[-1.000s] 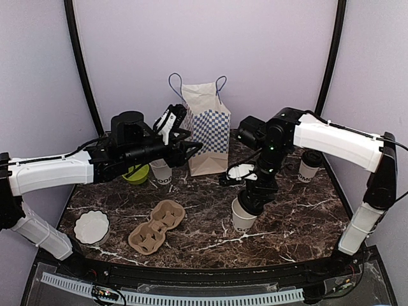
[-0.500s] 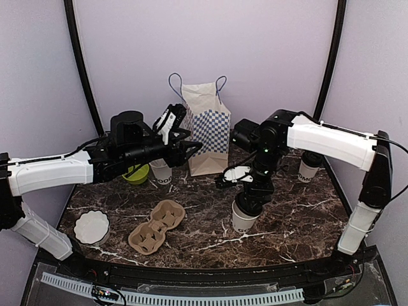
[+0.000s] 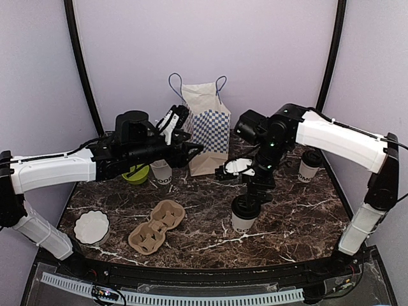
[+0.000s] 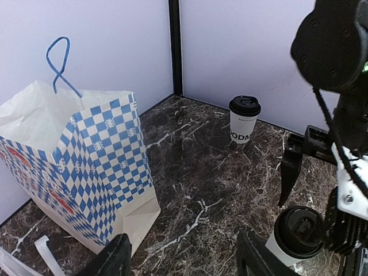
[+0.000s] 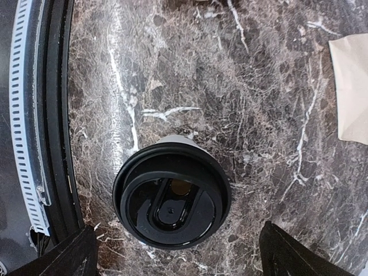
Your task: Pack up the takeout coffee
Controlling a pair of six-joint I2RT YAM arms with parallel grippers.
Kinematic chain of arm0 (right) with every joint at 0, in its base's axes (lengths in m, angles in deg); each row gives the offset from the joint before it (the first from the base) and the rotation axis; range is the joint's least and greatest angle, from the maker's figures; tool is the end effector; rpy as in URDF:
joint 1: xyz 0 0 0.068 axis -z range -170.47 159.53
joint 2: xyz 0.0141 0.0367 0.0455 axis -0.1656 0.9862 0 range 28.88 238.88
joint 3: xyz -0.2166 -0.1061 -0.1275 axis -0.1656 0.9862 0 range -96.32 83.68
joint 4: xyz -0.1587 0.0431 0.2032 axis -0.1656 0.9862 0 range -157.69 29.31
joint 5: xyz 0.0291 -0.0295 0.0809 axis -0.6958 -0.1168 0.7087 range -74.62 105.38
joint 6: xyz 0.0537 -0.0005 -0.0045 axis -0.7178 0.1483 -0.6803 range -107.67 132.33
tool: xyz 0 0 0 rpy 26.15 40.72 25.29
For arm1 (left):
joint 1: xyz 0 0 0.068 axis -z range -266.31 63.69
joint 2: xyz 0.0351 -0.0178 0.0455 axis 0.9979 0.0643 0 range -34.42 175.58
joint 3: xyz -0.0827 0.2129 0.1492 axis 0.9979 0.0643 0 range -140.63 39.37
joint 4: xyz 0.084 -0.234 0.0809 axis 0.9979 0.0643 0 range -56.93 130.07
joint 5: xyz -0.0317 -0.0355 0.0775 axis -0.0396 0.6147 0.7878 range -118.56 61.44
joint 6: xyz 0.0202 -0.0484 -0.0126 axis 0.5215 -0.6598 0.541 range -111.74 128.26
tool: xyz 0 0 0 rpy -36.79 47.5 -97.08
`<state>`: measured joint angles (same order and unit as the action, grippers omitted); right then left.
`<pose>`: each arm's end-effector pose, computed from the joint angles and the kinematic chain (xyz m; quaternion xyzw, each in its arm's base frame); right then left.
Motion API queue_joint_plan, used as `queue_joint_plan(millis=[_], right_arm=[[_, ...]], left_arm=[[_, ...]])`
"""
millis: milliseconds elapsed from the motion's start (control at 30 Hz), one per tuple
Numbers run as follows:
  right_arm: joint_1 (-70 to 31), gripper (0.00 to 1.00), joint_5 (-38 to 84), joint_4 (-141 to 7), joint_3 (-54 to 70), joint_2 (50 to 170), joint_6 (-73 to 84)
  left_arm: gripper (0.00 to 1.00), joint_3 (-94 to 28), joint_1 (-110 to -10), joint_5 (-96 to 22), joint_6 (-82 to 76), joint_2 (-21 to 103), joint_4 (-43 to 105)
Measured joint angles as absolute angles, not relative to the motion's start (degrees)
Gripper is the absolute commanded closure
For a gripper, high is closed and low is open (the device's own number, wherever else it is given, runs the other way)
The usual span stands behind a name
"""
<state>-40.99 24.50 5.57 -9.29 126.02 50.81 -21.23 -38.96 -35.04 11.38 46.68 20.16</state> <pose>0.2024 0.2546 0.3110 -0.7007 0.7006 0.0901 0.1003 0.2261 -0.2515 0.3302 0.3539 0.6636 -0.2871 0.5933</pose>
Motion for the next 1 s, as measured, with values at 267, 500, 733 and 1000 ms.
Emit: queue_joint_plan(millis=[267, 500, 733, 1000], right_arm=[[-30.57, 0.02, 26.29, -6.96, 1.62, 113.08, 44.69], [-16.80, 0.32, 35.71, -18.13, 14.32, 105.00, 34.63], [-11.07, 0.53, 51.91, -17.95, 18.34, 115.25, 32.01], [-10.68, 0.50, 61.11, -15.26, 20.15, 120.41, 34.74]], left_arm=[[0.42, -31.30, -38.39, -37.64, -1.58, 54.07, 32.51], [0.44, -31.85, -34.63, -46.27, -11.95, 59.21, 37.64], [0.55, -31.72, -34.02, -54.55, -17.61, 64.19, 37.86], [0.55, -31.61, -34.06, -59.80, -22.22, 67.99, 35.98]])
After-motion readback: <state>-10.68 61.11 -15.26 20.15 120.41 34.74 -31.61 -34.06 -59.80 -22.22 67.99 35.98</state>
